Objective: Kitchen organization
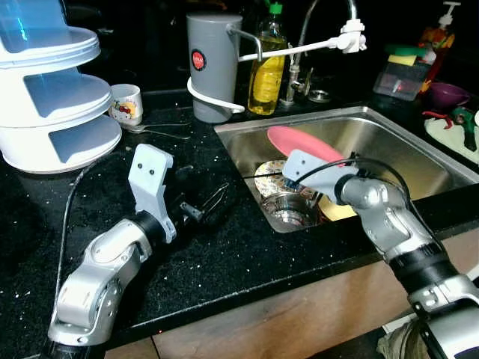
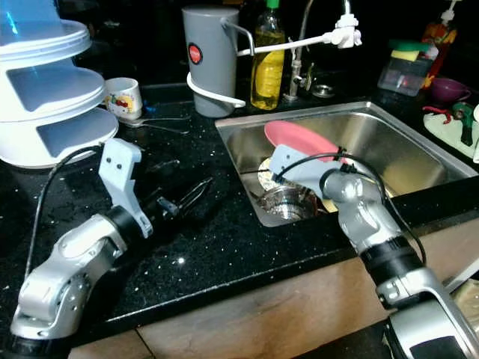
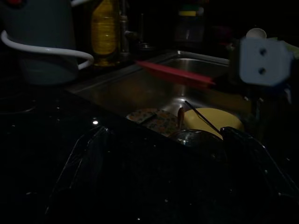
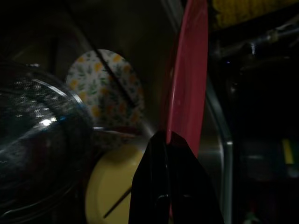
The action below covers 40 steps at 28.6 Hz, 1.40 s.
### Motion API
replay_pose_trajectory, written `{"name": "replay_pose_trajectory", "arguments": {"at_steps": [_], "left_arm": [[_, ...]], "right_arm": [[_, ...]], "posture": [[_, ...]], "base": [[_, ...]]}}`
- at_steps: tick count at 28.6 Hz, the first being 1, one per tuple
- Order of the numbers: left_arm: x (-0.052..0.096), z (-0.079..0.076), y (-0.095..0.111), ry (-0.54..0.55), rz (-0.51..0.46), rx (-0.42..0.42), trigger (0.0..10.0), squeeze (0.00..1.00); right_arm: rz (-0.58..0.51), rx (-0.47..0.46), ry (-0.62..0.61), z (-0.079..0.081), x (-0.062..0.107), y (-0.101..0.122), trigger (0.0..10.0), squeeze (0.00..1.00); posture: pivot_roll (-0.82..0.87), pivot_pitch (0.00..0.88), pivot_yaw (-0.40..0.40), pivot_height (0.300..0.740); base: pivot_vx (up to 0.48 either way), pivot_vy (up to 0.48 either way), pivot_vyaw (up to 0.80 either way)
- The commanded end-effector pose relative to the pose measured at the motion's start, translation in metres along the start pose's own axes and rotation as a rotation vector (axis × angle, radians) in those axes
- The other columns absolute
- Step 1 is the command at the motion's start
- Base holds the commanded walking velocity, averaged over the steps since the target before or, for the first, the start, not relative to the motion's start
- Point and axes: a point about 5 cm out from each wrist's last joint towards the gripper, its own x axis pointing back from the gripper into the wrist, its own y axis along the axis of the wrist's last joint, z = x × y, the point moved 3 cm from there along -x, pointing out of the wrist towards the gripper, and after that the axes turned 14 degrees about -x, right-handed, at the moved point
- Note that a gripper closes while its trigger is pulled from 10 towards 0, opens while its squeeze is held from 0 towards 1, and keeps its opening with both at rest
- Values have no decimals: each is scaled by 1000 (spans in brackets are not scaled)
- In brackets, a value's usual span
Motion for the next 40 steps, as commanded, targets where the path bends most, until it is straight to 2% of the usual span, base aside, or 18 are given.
{"name": "replay_pose_trajectory", "arguments": {"at_steps": [1,7,12,17,21,24,25,26,28,29,33,34,35,36,38,39,40], "left_arm": [[1,-2,2,0,-11,-1,10000,0],[3,-8,4,-12,-19,7,10000,0],[8,-19,8,-39,-22,4,10000,0],[11,-19,11,-37,-24,5,10000,0],[17,-25,10,-55,-5,-6,10000,0],[19,-27,9,-63,1,-9,10000,0],[19,-29,9,-69,6,-12,10000,0],[19,-29,9,-69,6,-12,10000,0],[19,-31,9,-73,7,-9,10000,0],[19,-31,9,-73,7,-9,10000,0],[16,-27,8,-64,7,-10,10000,0],[14,-26,8,-63,7,-14,10000,0],[14,-26,8,-63,7,-14,10000,0],[11,-23,6,-41,14,-30,10000,0],[8,-22,6,-32,11,-30,10000,0],[7,-22,6,-35,6,-22,10000,0],[6,-24,6,-39,5,-19,10000,0]], "right_arm": [[1,24,-1,2,-2,2,10000,0],[92,67,35,7,-13,5,10000,0],[202,56,93,12,-26,-9,10000,0],[227,37,73,7,-29,-11,10000,0],[246,-26,60,1,-31,-10,10000,0],[241,-37,45,-1,-32,-8,10000,20],[228,-84,35,-1,-33,-6,10000,1000],[228,-84,35,-1,-33,-6,10000,1000],[176,-204,24,-1,-35,0,10000,1000],[176,-204,24,-1,-35,0,10000,1000],[62,-398,5,-11,-35,7,10000,1000],[9,-454,-1,-16,-34,12,10000,659],[9,-454,-1,-16,-34,12,10000,659],[-276,-714,-12,-31,-24,35,10000,0],[-473,-884,-36,-44,-11,42,10000,0],[-524,-933,-46,-44,-6,39,10000,0],[-563,-942,-69,-44,-1,36,10000,0]], "posture": [[88,13,-66,740],[87,36,-75,740],[107,66,-95,740],[118,74,-102,740],[133,97,-104,740],[134,103,-103,740],[137,104,-104,740],[137,104,-104,740],[140,100,-102,740],[140,100,-102,740],[133,80,-93,740],[129,68,-88,740],[129,68,-88,740],[123,51,-84,740],[116,44,-77,740],[109,38,-74,740],[108,35,-72,740]], "base": [[0,0,0],[0,0,0],[0,0,0],[0,0,0],[0,0,0],[0,0,0],[0,0,0],[0,0,0],[0,0,0],[0,0,0],[0,0,0],[0,0,0],[0,0,0],[0,0,0],[0,0,0],[0,0,0],[0,0,0]]}}
